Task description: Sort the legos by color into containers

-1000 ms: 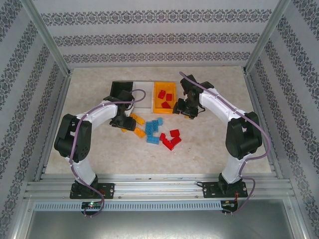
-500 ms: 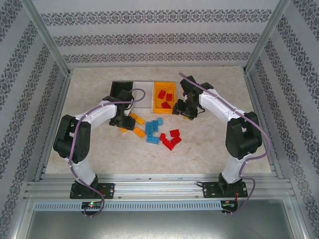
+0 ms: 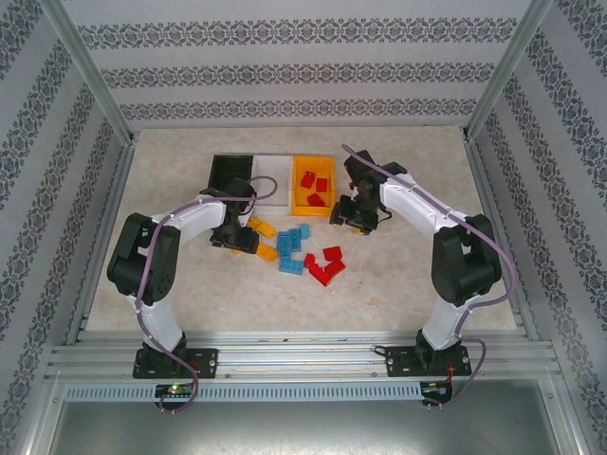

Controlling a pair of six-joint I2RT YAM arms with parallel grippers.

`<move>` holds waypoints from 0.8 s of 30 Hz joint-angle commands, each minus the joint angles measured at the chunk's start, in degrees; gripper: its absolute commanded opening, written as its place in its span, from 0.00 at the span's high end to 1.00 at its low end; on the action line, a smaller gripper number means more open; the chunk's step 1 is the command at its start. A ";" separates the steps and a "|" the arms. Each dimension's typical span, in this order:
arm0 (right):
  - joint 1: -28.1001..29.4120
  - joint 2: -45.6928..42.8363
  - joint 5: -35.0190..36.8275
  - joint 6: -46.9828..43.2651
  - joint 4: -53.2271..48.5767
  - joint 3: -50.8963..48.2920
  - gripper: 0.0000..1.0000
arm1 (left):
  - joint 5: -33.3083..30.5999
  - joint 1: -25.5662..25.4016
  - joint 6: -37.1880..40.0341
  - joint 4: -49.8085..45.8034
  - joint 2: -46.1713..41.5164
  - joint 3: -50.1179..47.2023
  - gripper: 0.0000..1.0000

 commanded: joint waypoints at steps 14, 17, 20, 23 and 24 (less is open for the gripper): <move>-0.61 -2.53 -0.44 1.06 1.15 -2.53 0.46 | 1.15 0.24 -3.49 -2.76 -3.90 -0.29 0.58; -0.69 -2.75 -0.38 1.05 1.38 -2.70 0.46 | 0.94 0.31 -3.93 -3.81 -7.24 -0.70 0.61; -0.66 -2.99 -0.48 1.23 1.72 -2.97 0.46 | 0.85 0.31 -4.17 -5.90 -9.59 0.26 0.61; -0.69 -3.16 -0.50 1.44 2.40 -3.57 0.46 | 0.70 0.31 -4.07 -7.29 -11.08 1.48 0.61; -0.68 -3.16 -0.63 1.53 2.51 -3.75 0.46 | 0.56 0.33 -4.02 -7.79 -11.26 2.04 0.62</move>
